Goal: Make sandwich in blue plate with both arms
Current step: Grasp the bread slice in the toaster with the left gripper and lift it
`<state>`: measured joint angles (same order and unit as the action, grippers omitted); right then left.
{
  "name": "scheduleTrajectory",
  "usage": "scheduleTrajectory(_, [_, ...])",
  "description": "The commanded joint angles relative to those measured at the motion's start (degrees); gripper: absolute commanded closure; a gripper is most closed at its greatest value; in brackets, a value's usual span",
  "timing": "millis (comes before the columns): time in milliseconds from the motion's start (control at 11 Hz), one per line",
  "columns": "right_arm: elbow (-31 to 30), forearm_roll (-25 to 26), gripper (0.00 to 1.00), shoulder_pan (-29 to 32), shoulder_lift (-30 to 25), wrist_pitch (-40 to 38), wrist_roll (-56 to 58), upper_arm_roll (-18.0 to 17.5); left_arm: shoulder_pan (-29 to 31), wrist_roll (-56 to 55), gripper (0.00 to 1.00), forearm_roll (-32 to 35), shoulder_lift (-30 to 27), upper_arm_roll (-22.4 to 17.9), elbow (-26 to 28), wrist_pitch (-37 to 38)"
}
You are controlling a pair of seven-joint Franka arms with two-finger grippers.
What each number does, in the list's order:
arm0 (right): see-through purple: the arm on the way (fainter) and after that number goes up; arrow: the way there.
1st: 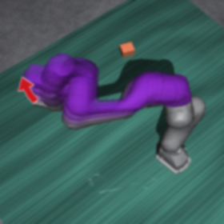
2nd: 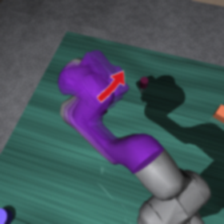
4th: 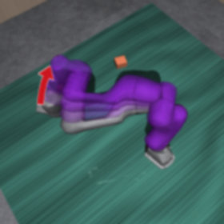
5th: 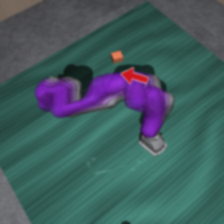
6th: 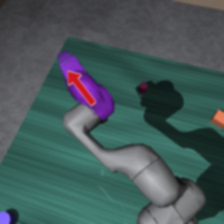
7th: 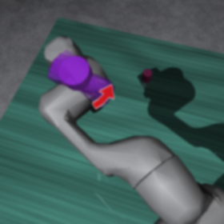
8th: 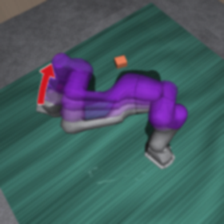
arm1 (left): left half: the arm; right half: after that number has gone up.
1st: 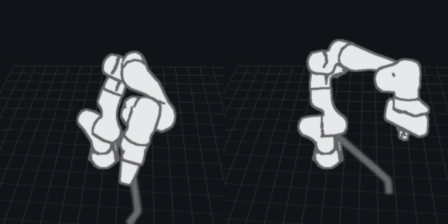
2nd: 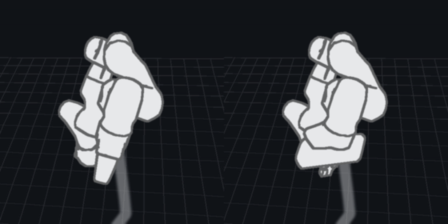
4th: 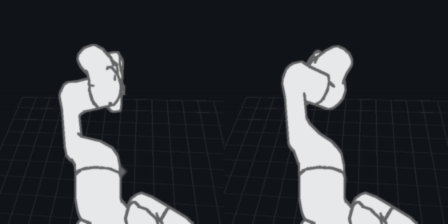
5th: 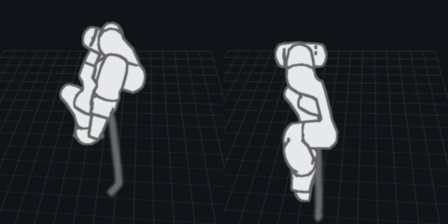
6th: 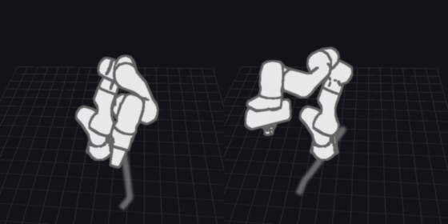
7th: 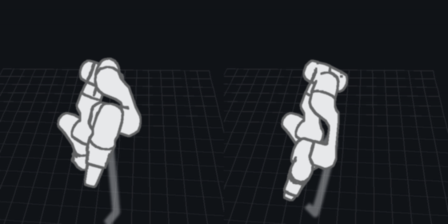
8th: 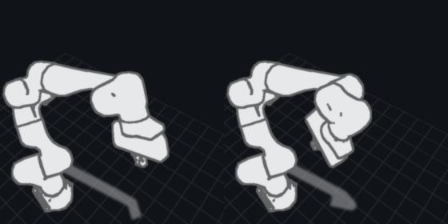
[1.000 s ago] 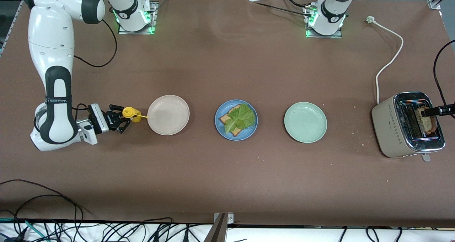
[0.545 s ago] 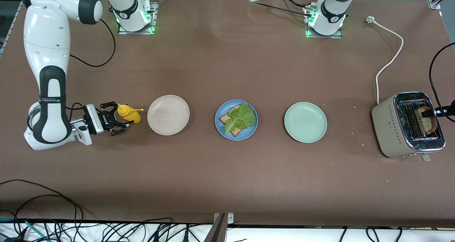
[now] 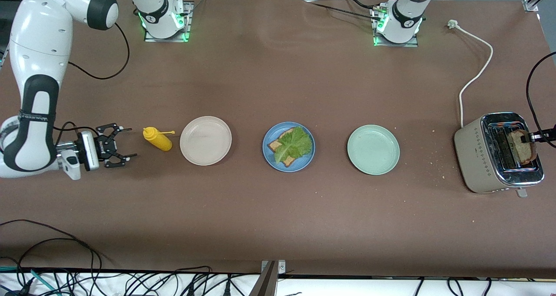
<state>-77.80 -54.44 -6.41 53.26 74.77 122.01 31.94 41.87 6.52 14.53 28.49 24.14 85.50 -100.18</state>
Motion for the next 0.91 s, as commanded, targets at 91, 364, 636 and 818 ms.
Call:
scheduleTrajectory(91, [1.50, 4.69, 0.00, -0.36, -6.58, -7.69, -29.03, 0.93, 0.84, 6.38, 1.00, 0.33, -9.31, 0.64, -1.04, 9.54])
scheduleTrajectory(364, [7.21, 6.97, 0.00, -1.41, -9.39, -11.66, -50.14, 0.93, 0.85, 5.70, 1.00, -5.55, -15.99, 0.46, -0.95, 17.27])
scheduleTrajectory(636, [7.58, 14.15, 0.00, -4.92, -15.27, -12.45, -65.11, 1.02, 0.15, -6.03, 1.00, -20.27, -18.20, 1.08, 0.62, 22.48])
scheduleTrajectory(818, [6.88, 24.49, 0.00, -8.78, -20.80, -8.18, -75.01, 0.06, 0.14, -18.94, 1.00, -24.37, -18.21, 8.07, 2.73, 22.40])
